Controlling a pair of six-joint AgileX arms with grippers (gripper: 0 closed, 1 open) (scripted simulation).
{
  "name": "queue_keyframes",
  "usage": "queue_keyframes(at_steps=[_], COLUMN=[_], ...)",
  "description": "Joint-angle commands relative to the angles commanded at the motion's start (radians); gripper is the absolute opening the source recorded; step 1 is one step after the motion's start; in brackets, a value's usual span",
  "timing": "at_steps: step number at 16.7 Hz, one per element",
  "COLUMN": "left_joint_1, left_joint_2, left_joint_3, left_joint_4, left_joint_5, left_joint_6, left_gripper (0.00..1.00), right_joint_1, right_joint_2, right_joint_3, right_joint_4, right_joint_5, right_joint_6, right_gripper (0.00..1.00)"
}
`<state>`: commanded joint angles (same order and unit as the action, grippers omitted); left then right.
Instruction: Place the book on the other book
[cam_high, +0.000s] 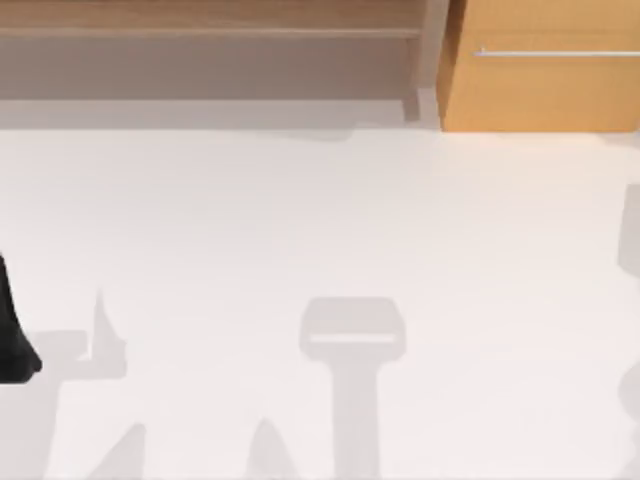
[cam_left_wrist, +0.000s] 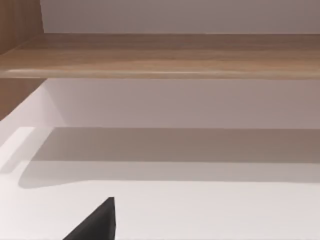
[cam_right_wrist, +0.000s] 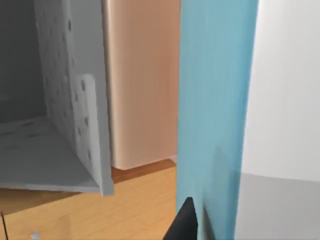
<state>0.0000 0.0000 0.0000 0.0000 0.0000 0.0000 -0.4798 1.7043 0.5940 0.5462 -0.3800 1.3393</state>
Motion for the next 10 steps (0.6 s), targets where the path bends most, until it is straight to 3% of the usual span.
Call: queue_keyframes(at_steps=[4,10], left_joint_1=[0.0,0.0], left_joint_2=[0.0,0.0], left_joint_3=[0.0,0.0], left_joint_4=[0.0,0.0], left_joint_5=[0.0,0.0], left_joint_6=[0.0,0.0], left_gripper=[1.0,1.0], right_joint_1=[0.0,0.0], right_joint_2=[0.0,0.0], right_joint_3=[0.0,0.0], right_joint_4=[0.0,0.0], right_joint_5=[0.0,0.0], right_joint_6=[0.0,0.0], right_gripper=[0.98,1.0])
